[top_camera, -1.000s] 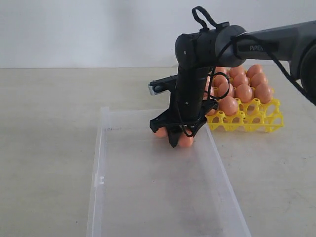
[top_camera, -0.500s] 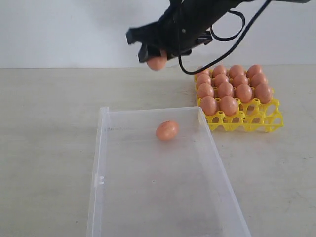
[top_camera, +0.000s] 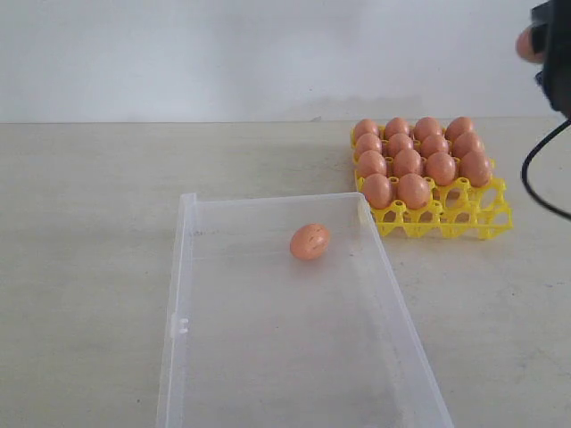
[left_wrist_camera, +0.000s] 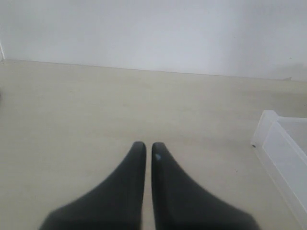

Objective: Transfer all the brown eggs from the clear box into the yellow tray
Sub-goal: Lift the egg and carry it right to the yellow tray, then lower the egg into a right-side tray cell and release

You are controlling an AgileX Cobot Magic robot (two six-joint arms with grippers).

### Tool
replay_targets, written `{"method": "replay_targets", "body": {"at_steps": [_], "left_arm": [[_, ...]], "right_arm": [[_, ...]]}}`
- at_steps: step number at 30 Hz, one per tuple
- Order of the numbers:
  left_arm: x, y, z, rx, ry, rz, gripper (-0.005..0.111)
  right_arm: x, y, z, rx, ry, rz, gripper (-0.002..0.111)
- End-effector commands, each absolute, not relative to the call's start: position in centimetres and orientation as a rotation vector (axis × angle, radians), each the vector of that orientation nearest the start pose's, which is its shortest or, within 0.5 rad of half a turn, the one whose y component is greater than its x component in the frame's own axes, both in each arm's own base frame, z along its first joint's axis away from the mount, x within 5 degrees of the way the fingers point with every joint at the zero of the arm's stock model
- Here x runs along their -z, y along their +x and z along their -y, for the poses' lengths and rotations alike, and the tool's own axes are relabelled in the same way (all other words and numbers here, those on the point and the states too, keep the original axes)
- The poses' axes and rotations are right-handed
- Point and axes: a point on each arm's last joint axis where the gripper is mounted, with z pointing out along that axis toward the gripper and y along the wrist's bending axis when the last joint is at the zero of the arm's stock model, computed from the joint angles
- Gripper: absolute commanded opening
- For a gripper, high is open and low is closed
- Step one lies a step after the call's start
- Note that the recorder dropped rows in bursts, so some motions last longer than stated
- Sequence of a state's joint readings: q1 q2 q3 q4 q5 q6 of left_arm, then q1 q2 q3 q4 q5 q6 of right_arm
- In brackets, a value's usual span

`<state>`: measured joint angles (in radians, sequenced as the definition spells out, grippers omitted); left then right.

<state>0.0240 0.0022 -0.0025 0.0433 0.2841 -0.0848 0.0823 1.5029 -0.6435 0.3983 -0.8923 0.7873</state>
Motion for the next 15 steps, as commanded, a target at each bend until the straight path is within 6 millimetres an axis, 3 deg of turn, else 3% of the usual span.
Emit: {"method": "replay_targets", "body": {"at_steps": [1, 3, 5, 10, 12, 15], "left_arm": [[-18.8, 5.5, -0.2, 0.003, -0.069, -1.759, 0.004], [-18.8, 5.5, -0.2, 0.003, -0.069, -1.759, 0.004], [-18.8, 5.5, -0.2, 0.003, -0.069, -1.759, 0.004], [-18.8, 5.5, -0.2, 0.003, -0.069, -1.759, 0.004], [-18.8, 5.5, -0.2, 0.003, -0.069, -1.759, 0.004], [-18.8, 5.5, -0.2, 0.003, -0.069, -1.759, 0.004]], "right_arm": [[-26.2, 33.8, 4.4, -1.031, 0.680, -1.222, 0.000], [-25.9, 35.8, 6.5, -1.213, 0.510, -1.284, 0.000], [-24.4, 37.6, 8.0, -1.286, 0.405, -1.496, 0.000], [-20.2, 38.6, 7.7, -1.173, -0.087, -1.987, 0.000], [-19.3, 38.4, 7.4, -1.114, -0.228, -2.017, 0.000], [-18.5, 39.0, 7.8, -0.974, -0.288, -1.991, 0.000]]}}
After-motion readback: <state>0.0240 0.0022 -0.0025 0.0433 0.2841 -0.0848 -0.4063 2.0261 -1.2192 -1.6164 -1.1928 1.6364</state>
